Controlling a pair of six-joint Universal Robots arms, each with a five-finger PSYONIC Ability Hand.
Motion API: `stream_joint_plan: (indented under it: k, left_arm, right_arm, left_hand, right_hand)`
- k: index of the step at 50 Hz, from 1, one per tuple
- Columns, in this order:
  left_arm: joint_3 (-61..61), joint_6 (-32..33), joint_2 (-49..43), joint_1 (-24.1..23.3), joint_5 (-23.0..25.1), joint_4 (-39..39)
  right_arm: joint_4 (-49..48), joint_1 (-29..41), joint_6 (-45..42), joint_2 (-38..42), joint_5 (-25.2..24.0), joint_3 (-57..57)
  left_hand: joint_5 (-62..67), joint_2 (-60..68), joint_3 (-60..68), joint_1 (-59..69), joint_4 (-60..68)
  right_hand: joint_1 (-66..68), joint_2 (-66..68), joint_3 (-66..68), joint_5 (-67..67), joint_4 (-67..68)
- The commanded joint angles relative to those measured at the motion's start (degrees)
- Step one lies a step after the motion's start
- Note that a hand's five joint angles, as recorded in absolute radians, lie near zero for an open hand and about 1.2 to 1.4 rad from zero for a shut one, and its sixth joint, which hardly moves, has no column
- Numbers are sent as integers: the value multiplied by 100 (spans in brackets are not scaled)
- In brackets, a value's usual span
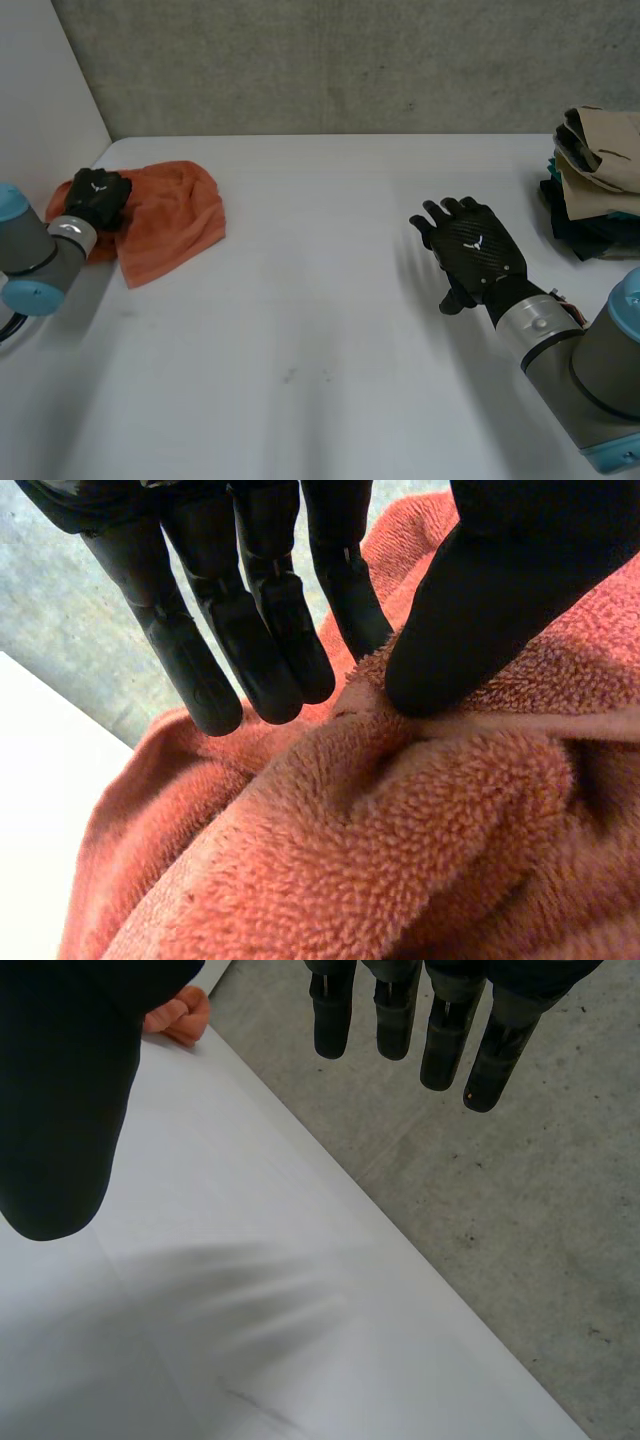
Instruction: Fold the laundry.
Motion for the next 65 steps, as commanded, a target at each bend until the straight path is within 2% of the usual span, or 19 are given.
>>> stream_joint_plan:
  k: [1, 7, 13, 15, 16, 19, 20, 23, 25, 26, 27, 33, 37, 40, 47, 53, 56, 62, 65]
  left_arm:
    - [-161, -53, 351, -295, -199, 125]
    - [-951, -579, 1616, -1103, -638, 108]
    - [-1691, -2100, 2909, -2535, -982, 108]
    - [-1752, -2460, 3024, -2904, -1017, 99]
    - [-1761, -2766, 3059, -3280, -1060, 90]
    - [-1735, -3102, 2972, -3844, -1175, 108]
    - [-1691, -3234, 2823, -4194, -1245, 151]
    - [-1551, -3279, 2472, -4575, -1289, 195]
    - [-1296, -3288, 2155, -4716, -1333, 161]
    - [-1252, -3297, 2102, -4725, -1325, 134]
    - [-1234, -3332, 2058, -4743, -1316, 117]
    - [-1681, -3314, 2302, -4752, -1289, 72]
    - [-2235, -3253, 2987, -4576, -1316, 46]
    - [-2797, -3191, 3506, -4068, -1325, 2]
    - [-4097, -2306, 4342, -2900, -1316, -165]
    - [-4802, -1531, 4430, -2116, -1281, -174]
    - [-5039, -1320, 4378, -1852, -1272, -191]
    - [-5320, -1319, 4307, -1675, -1176, -191]
    - [-5391, -1319, 4307, -1710, -1018, -217]
  right_arm:
    - [0, -6, -22, 6, 29, -7]
    - [-17, -15, -4, -2, 64, -77]
    - [-8, -190, -4, -37, 301, -139]
    - [-8, -191, 5, -29, 433, -156]
    - [-8, -191, 5, -37, 469, -165]
    - [-8, -226, 5, -29, 583, -174]
    - [-8, -243, 5, -29, 601, -174]
    - [-8, -314, 22, -29, 645, -182]
    - [-8, -357, 22, -29, 653, -182]
    - [-17, -384, 22, -37, 653, -182]
    - [-17, -393, 22, -38, 653, -191]
    - [-8, -410, 40, -29, 671, -244]
    - [61, -472, 162, -46, 715, -296]
    - [272, -481, 312, -55, 741, -384]
    - [2257, -472, 637, -73, 663, -1008]
    - [3803, -455, 603, -73, 452, -1439]
    - [4095, -437, 594, -64, 381, -1474]
    - [3921, -314, 620, 85, 337, -1343]
    - [3631, -121, 620, 217, 346, -1281]
  left_hand:
    - [1458, 1182, 1222, 1559, 1168]
    - [1458, 1182, 1222, 1559, 1168]
    - [1458, 1182, 1222, 1559, 1168]
    - [1458, 1182, 1222, 1559, 1168]
    - [1458, 1182, 1222, 1559, 1168]
    - [1458, 1182, 1222, 1559, 1168]
    - [1458, 1182, 1222, 1559, 1168]
    - [1458, 1182, 1222, 1559, 1168]
    - [-3495, -3770, -3731, -3394, -3784]
    - [-5051, -5326, -5287, -4950, -5341]
    - [-5350, -5625, -5586, -5249, -5639]
    - [-5336, -5611, -5572, -5235, -5625]
    - [-5269, -5544, -5505, -5168, -5558]
    - [-5185, -5460, -5421, -5084, -5474]
    - [-5000, -5275, -5236, -4899, -5289]
    - [-4091, -4367, -4327, -3990, -4381]
    - [-3940, -4216, -4176, -3839, -4230]
    - [-1641, -1917, -1877, -1541, -1931]
    - [-1249, -1524, -1485, -1148, -1539]
  right_hand:
    - [-140, -269, -223, -361, -371]
    - [-140, -269, -223, -361, -371]
    - [-140, -269, -223, -361, -371]
    - [-140, -269, -223, -361, -371]
    - [-140, -269, -223, -361, -371]
    - [-140, -269, -223, -361, -371]
    - [-140, -269, -223, -361, -371]
    - [-140, -269, -223, -361, -371]
    - [-140, -269, -223, -361, -371]
    - [-140, -269, -223, -361, -371]
    - [-140, -269, -223, -361, -371]
    - [-140, -269, -223, -361, -371]
    - [-140, -269, -223, -361, -371]
    - [-140, -269, -223, -361, -371]
    - [-140, -269, -223, -361, -371]
    - [-140, -269, -223, -361, -371]
    - [1, -128, -81, -220, -229]
    - [473, 344, 391, 252, 243]
    - [541, 411, 458, 320, 310]
